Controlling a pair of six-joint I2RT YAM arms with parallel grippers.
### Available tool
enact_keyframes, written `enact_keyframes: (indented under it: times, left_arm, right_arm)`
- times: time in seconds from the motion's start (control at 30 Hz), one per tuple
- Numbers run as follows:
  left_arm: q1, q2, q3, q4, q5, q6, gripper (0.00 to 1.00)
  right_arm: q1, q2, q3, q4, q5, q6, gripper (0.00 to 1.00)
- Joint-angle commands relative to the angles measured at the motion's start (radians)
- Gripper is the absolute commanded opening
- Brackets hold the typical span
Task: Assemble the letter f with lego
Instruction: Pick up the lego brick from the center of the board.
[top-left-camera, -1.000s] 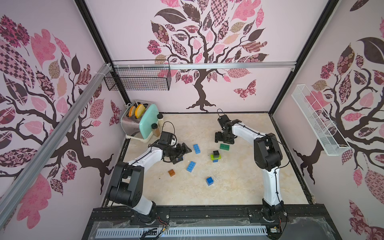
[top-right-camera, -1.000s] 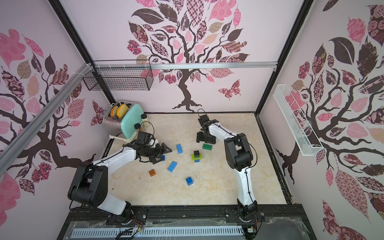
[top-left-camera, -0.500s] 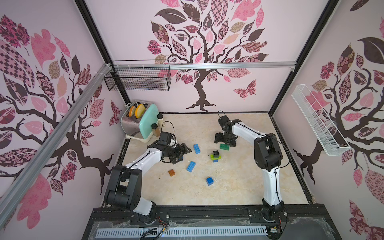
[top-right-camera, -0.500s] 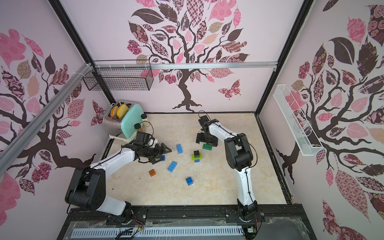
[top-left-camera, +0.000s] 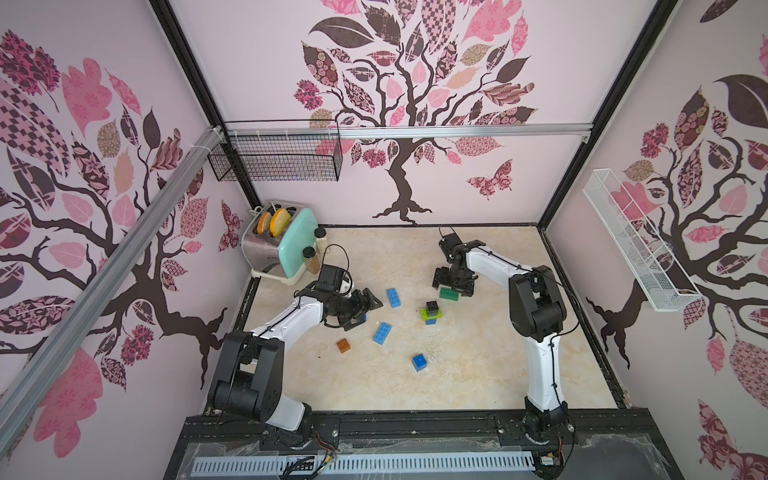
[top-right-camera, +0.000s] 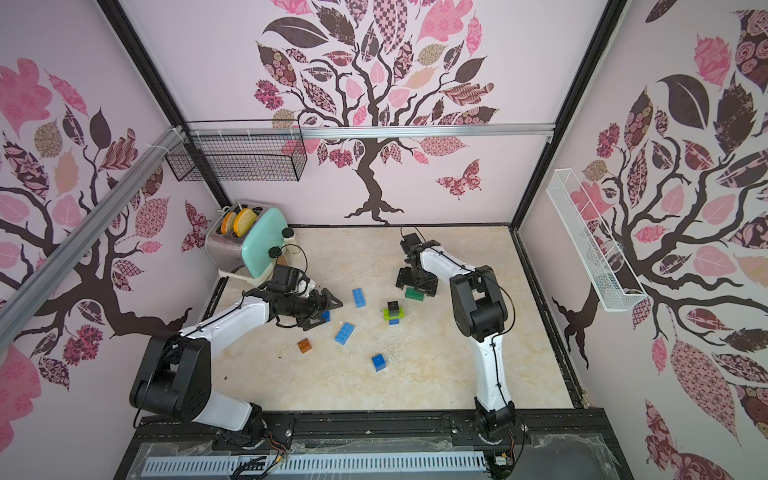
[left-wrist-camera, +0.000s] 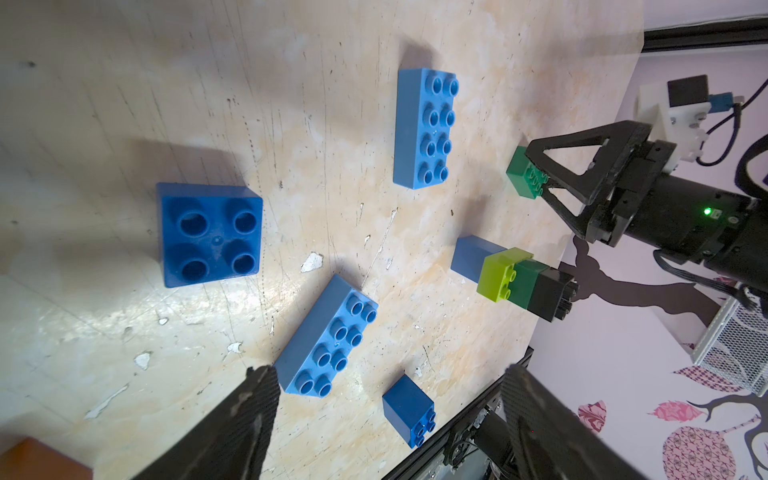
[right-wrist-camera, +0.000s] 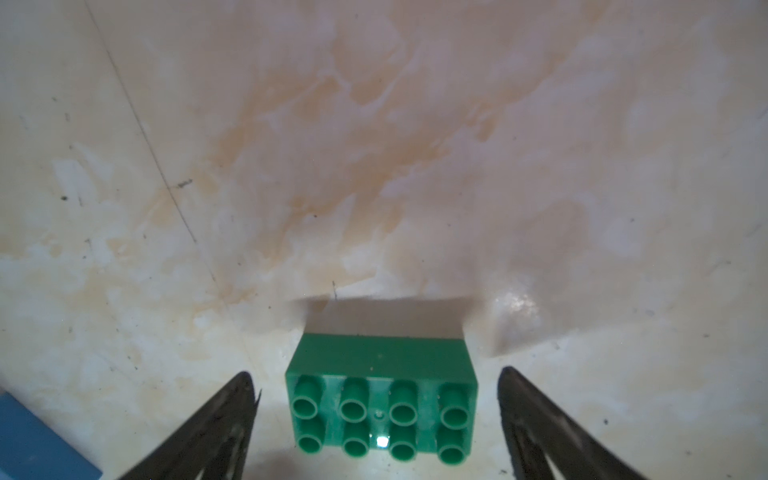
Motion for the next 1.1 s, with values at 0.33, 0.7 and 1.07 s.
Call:
enact_keyframes:
  times: [0.33, 0.7, 1.07]
  left_arm:
    - [0.005, -0.021, -0.008, -0.011, -0.007, 0.025, 0.88]
    - [0.005, -0.018, -0.018, -0.002, -0.009, 0.018, 0.88]
    - [0.005, -0.019, -0.03, 0.006, -0.014, 0.007, 0.88]
  right_arm:
    - [-0.005, 0.035, -0.01, 0.024, -0.01, -0.008, 0.8]
    - [-0.005, 0.018, -0.031, 0.02, -0.007, -0.033, 0.73]
    - [-0.005, -0.004, -0.036, 0.014, 0.004, -0.066, 0.64]
